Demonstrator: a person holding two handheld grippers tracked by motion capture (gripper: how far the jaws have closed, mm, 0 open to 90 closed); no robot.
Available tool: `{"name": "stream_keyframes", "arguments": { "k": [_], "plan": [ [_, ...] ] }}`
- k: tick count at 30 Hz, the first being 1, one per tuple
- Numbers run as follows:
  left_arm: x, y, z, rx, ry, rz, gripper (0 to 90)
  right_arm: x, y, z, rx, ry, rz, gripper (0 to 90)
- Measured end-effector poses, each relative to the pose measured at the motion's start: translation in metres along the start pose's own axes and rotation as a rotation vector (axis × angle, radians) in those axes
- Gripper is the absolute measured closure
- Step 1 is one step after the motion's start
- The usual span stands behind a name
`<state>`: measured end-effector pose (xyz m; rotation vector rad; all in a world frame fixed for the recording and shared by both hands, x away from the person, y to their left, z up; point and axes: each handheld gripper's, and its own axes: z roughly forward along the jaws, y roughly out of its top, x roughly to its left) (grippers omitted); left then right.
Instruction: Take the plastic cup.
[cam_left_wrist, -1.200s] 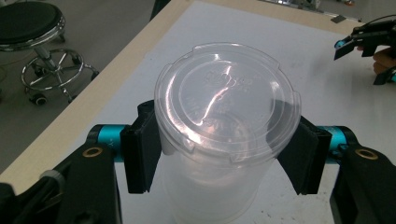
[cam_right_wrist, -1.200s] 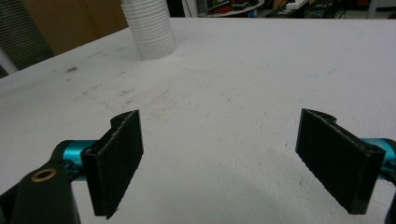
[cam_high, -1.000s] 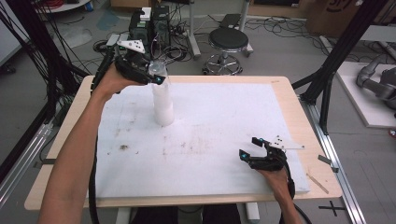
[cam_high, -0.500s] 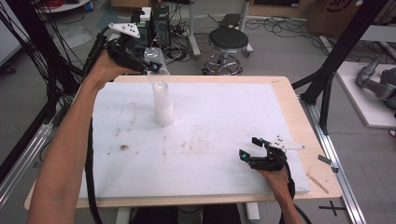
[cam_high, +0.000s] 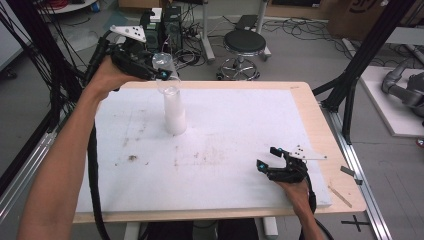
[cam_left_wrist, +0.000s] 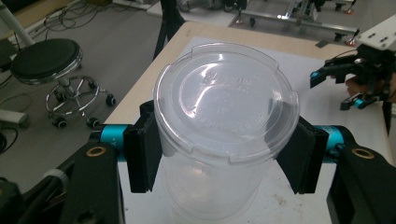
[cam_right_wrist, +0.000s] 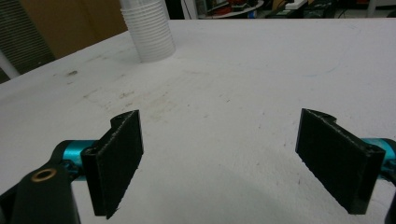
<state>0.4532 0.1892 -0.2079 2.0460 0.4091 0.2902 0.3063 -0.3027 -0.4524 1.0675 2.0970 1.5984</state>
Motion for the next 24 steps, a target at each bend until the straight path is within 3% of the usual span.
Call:
{"name": "stream_keyframes", "arguments": {
  "k": [3, 4, 6, 12, 17, 18, 19, 24],
  "plan": [
    [-0.007, 0.001, -0.008, 0.006, 0.0, -0.005, 38.8, 0.0, 0.0, 0.0, -0.002, 0.004, -0.001, 15.0],
    [-0.013, -0.002, -0.014, -0.035, -0.011, -0.006, 38.9, 0.0, 0.0, 0.0, -0.003, 0.003, -0.003, 15.0],
    [-0.018, -0.005, -0.019, -0.056, -0.019, -0.007, 38.9, 0.0, 0.0, 0.0, -0.004, 0.003, -0.003, 15.0],
    [-0.04, -0.025, -0.031, -0.08, -0.05, -0.011, 38.8, 0.0, 0.0, 0.0, 0.003, 0.007, 0.0, 15.0],
    [-0.064, -0.042, -0.033, -0.101, -0.069, 0.014, 38.8, -0.001, 0.0, 0.0, 0.006, 0.008, 0.004, 15.0],
    [-0.074, -0.049, -0.033, -0.113, -0.083, 0.026, 38.8, 0.0, 0.0, 0.0, 0.0, 0.006, 0.0, 15.0],
    [-0.074, -0.049, -0.033, -0.113, -0.083, 0.026, 38.8, 0.0, 0.0, 0.0, 0.0, 0.006, 0.0, 15.0],
    [-0.099, -0.07, -0.03, -0.15, -0.115, 0.029, 38.8, 0.0, 0.0, 0.0, 0.001, 0.005, -0.001, 15.0]
  ]
}}
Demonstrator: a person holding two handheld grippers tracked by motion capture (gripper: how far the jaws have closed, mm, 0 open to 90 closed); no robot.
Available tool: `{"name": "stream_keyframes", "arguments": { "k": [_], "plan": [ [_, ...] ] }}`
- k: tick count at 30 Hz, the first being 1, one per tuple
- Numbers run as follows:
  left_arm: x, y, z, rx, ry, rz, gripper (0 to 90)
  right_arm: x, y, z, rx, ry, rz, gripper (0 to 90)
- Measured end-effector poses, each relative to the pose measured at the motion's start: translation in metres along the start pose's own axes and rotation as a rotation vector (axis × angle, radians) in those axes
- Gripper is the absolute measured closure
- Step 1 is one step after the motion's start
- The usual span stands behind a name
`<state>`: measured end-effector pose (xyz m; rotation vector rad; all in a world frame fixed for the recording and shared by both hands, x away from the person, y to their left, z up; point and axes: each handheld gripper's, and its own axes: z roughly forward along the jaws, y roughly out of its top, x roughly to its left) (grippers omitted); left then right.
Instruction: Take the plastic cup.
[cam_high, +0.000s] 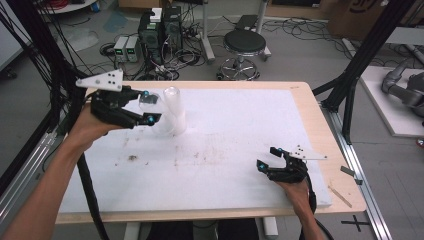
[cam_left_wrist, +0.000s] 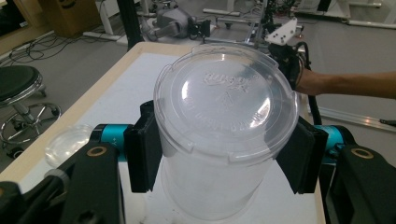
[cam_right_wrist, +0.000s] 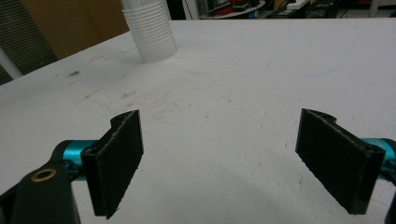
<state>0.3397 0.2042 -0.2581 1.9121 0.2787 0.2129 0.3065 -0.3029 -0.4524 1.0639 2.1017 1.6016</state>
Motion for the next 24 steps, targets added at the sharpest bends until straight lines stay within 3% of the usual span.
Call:
{"name": "stream_keyframes", "arguments": {
  "k": [7, 14, 24],
  "plan": [
    [-0.029, -0.032, 0.014, -0.065, -0.045, -0.001, 38.8, 0.0, 0.0, 0.0, 0.002, 0.0, -0.003, 15.0],
    [-0.044, -0.058, 0.033, -0.115, -0.077, -0.019, 38.4, 0.001, 0.0, 0.0, 0.001, -0.003, -0.006, 15.0],
    [-0.043, -0.074, 0.043, -0.06, -0.068, -0.032, 38.7, 0.001, 0.0, 0.0, 0.004, -0.004, -0.007, 15.0]
  ]
}}
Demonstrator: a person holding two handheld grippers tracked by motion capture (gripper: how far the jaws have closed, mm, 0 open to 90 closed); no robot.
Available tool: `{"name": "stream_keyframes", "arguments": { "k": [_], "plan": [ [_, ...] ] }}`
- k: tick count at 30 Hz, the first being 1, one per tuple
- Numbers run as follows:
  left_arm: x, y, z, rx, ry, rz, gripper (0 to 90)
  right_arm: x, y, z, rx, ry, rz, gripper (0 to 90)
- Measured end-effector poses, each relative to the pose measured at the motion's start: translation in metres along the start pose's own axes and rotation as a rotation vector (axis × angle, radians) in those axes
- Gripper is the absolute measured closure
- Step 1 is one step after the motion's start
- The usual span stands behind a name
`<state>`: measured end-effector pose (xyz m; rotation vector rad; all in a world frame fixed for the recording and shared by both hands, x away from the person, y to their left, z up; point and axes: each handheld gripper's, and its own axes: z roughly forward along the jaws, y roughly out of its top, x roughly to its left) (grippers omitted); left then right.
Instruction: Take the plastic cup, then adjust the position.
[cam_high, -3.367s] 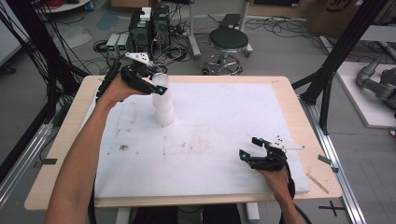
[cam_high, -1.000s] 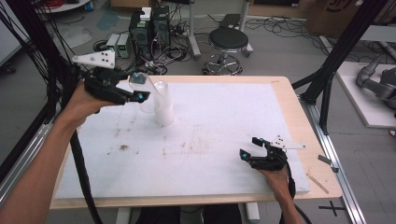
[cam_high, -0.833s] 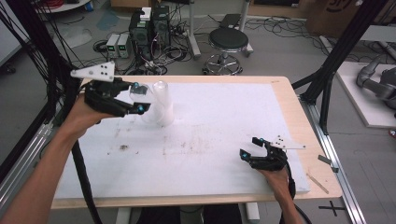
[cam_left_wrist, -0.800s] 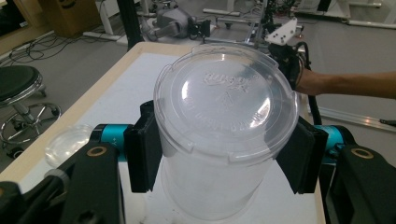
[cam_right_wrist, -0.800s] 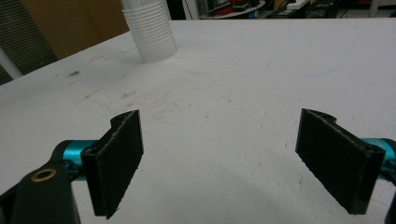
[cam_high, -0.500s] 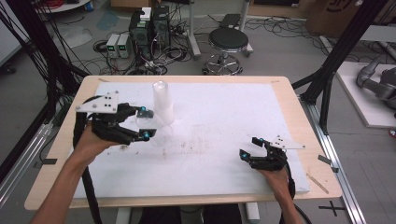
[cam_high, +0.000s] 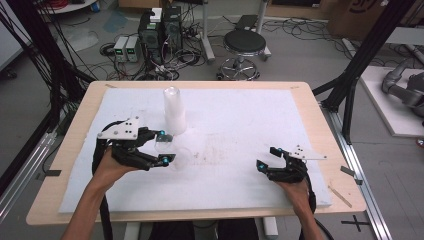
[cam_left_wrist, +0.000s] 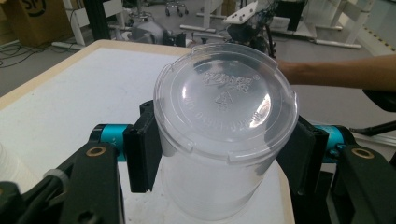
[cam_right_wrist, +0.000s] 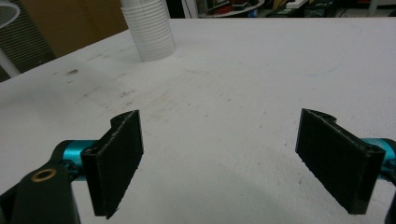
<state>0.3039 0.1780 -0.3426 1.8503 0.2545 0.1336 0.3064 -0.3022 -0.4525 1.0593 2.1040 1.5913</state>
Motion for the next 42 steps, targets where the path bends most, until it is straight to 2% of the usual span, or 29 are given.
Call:
{"name": "stream_keyframes", "arguments": {
  "k": [5, 6, 9, 14, 25, 33, 35, 37, 39, 40, 41, 42],
  "plan": [
    [0.002, -0.001, -0.003, 0.035, 0.024, -0.001, 38.9, 0.001, 0.0, 0.0, -0.001, -0.005, -0.005, 15.0],
    [0.002, -0.002, -0.004, 0.031, 0.018, -0.006, 38.9, 0.001, 0.0, 0.0, -0.003, -0.007, -0.005, 15.0],
    [0.003, -0.002, -0.003, 0.061, 0.021, 0.001, 38.9, 0.001, 0.0, 0.0, -0.002, -0.002, -0.001, 15.0],
    [0.005, -0.002, -0.001, 0.062, 0.019, -0.004, 38.9, 0.001, 0.0, 0.0, -0.001, -0.004, -0.002, 15.0],
    [0.004, -0.003, 0.0, 0.059, 0.013, -0.004, 38.9, 0.0, 0.0, 0.0, -0.004, 0.007, 0.004, 15.0],
    [0.004, -0.003, 0.001, 0.033, 0.011, -0.006, 38.9, 0.0, 0.001, -0.003, -0.017, 0.029, -0.01, 15.0],
    [0.003, -0.003, 0.001, 0.025, 0.006, -0.007, 38.9, -0.001, 0.003, -0.005, -0.028, 0.033, -0.018, 15.0],
    [0.002, -0.002, 0.002, 0.013, -0.003, -0.007, 38.9, 0.001, 0.01, -0.01, -0.062, 0.042, -0.025, 15.0],
    [0.002, -0.002, 0.003, 0.01, -0.005, -0.008, 38.9, 0.002, 0.012, -0.012, -0.066, 0.048, -0.025, 14.9],
    [0.001, -0.002, 0.003, 0.009, -0.006, -0.005, 38.9, 0.005, 0.018, -0.013, -0.084, 0.059, -0.047, 14.9],
    [0.001, -0.001, 0.004, 0.007, -0.01, -0.004, 38.9, 0.005, 0.018, -0.013, -0.084, 0.059, -0.047, 14.9],
    [0.0, -0.001, 0.005, 0.004, -0.013, -0.005, 38.9, 0.009, 0.024, -0.014, -0.089, 0.081, -0.055, 14.9]
  ]
}}
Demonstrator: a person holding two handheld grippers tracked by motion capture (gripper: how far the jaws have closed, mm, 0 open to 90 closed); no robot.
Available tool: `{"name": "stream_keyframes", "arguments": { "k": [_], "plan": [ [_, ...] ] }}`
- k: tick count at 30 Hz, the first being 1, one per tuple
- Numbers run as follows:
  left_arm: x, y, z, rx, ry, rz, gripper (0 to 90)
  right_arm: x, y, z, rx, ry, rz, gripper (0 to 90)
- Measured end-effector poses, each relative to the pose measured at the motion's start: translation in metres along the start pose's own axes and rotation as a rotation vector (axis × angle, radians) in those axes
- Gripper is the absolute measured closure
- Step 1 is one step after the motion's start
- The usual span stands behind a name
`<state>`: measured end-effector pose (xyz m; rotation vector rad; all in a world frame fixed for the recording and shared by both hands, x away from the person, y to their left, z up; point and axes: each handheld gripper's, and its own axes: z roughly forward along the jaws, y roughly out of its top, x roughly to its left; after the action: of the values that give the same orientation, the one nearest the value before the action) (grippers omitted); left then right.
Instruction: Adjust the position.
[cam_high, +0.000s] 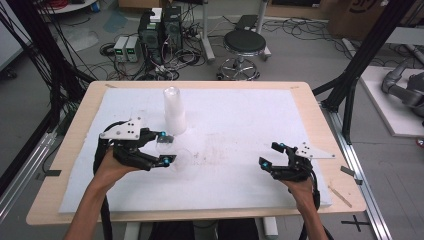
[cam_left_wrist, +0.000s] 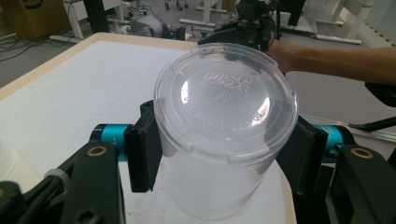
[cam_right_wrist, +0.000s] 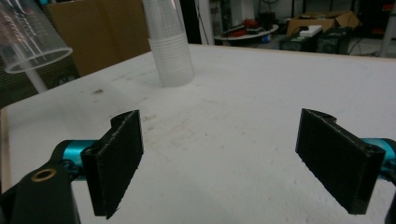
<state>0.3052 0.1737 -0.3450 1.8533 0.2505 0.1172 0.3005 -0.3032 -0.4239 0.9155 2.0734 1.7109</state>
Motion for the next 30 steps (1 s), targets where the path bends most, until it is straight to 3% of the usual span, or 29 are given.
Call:
{"name": "stream_keyframes", "arguments": {
  "k": [8, 15, 16, 18, 21, 23, 24, 30],
  "plan": [
    [-0.004, 0.004, 0.01, -0.029, -0.024, -0.007, 38.9, 0.011, 0.016, 0.011, -0.012, 0.089, -0.039, 14.9],
    [-0.011, 0.011, 0.023, -0.065, -0.045, 0.003, 38.9, 0.027, 0.032, 0.032, 0.006, 0.207, -0.077, 14.9],
    [-0.012, 0.012, 0.027, -0.07, -0.051, 0.002, 38.9, 0.033, 0.037, 0.039, 0.004, 0.251, -0.095, 14.9],
    [-0.013, 0.013, 0.031, -0.076, -0.057, 0.006, 38.9, 0.035, 0.039, 0.041, 0.007, 0.265, -0.096, 14.9],
    [-0.015, 0.014, 0.038, -0.094, -0.064, 0.004, 38.9, 0.047, 0.048, 0.052, -0.001, 0.34, -0.123, 14.9],
    [-0.015, 0.014, 0.041, -0.103, -0.063, 0.006, 38.9, 0.05, 0.051, 0.055, -0.001, 0.356, -0.128, 14.9],
    [-0.016, 0.014, 0.043, -0.112, -0.064, 0.004, 38.9, 0.055, 0.055, 0.059, -0.004, 0.396, -0.136, 14.9],
    [-0.017, 0.012, 0.049, -0.141, -0.066, -0.008, 39.0, 0.065, 0.062, 0.068, -0.013, 0.466, -0.144, 14.9]
  ]
}}
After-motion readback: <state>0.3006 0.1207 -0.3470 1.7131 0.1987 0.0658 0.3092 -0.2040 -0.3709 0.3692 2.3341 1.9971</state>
